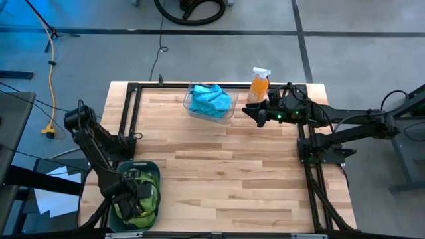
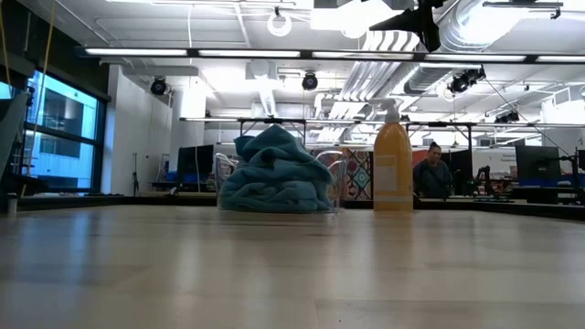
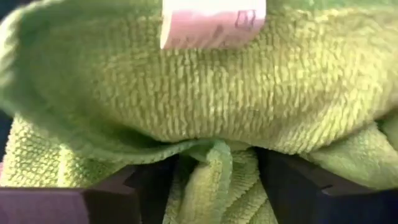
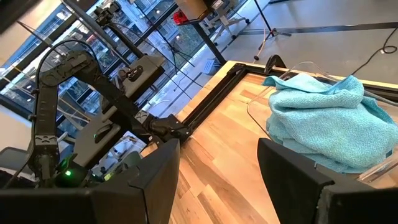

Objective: Sort microfiber towel by color & place in baskets
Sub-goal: Put the green microfiber towel into the blue bin, then return to Home Position

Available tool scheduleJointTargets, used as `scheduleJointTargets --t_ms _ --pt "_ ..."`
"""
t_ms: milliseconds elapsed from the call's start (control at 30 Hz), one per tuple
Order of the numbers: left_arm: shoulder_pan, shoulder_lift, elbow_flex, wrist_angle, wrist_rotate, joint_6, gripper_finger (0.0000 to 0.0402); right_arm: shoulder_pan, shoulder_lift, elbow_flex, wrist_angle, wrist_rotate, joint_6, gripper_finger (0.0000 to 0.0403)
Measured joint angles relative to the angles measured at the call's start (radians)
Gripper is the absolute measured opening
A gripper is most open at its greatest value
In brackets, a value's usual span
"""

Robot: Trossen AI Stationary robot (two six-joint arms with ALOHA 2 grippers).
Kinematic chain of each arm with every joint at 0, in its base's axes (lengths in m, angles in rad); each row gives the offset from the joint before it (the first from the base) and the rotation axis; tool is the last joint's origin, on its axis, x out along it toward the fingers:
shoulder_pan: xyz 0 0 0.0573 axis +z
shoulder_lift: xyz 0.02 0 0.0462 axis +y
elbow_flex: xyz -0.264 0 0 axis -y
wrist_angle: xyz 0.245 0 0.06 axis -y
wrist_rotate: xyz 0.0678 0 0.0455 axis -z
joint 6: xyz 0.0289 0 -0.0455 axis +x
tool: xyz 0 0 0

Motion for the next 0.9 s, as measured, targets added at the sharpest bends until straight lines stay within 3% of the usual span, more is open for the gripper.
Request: scheduleJointTargets --t_ms 200,900 --pt "0.000 -0.071 0.033 -0.029 0.008 0.001 0.0225 0.000 0.000 0.000 0.000 0.000 0.001 0.0216" --pt "-0.001 -0.490 0.042 -0.044 0.020 -0.005 0.0225 0.000 0.000 0.000 0.000 0.004 0.001 0.0216"
